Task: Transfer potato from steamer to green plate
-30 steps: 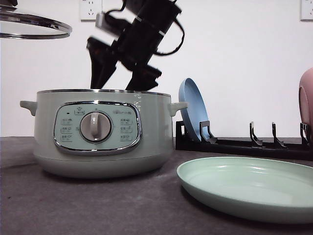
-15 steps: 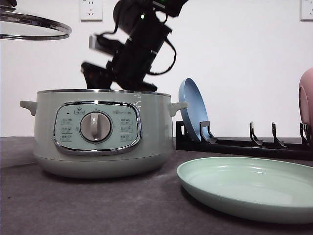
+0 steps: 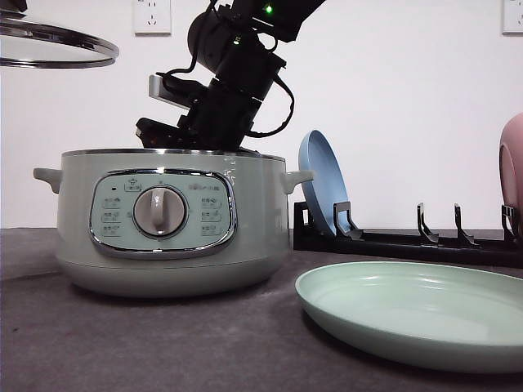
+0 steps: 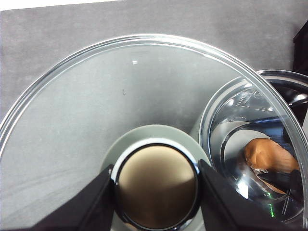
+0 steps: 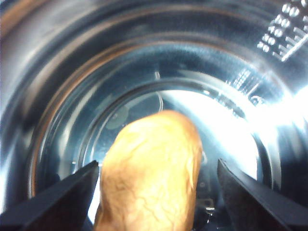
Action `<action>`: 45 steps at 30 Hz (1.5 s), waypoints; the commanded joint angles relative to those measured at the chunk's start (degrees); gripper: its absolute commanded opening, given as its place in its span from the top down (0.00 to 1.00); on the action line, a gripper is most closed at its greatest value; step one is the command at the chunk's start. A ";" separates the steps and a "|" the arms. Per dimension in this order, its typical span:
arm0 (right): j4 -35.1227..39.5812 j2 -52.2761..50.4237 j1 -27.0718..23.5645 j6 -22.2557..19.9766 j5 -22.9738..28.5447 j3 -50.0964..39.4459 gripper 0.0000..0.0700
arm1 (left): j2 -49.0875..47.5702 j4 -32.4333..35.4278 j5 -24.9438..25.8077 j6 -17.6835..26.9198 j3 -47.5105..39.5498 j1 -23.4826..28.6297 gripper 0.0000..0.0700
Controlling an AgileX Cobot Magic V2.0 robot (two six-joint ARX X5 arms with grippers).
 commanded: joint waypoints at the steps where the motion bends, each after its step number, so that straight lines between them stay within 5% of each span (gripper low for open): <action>1: -0.32 0.94 0.61 -0.43 0.20 1.44 0.34 | -0.61 2.21 0.07 0.13 1.44 0.07 1.00; 4: -0.90 0.94 0.61 -0.42 0.19 1.44 0.37 | -0.61 2.21 0.07 0.13 1.44 0.07 1.00; 15: -0.57 0.87 0.61 0.25 -0.25 1.50 0.74 | -0.61 2.21 0.09 0.15 1.44 0.07 1.00; 29: -4.15 -7.95 -0.42 0.22 0.24 4.68 0.78 | -0.61 2.23 0.09 0.17 1.44 0.07 1.00; 45: -20.33 -30.84 -6.22 -0.10 0.21 0.28 0.84 | -0.61 2.34 0.15 0.39 1.44 0.04 1.00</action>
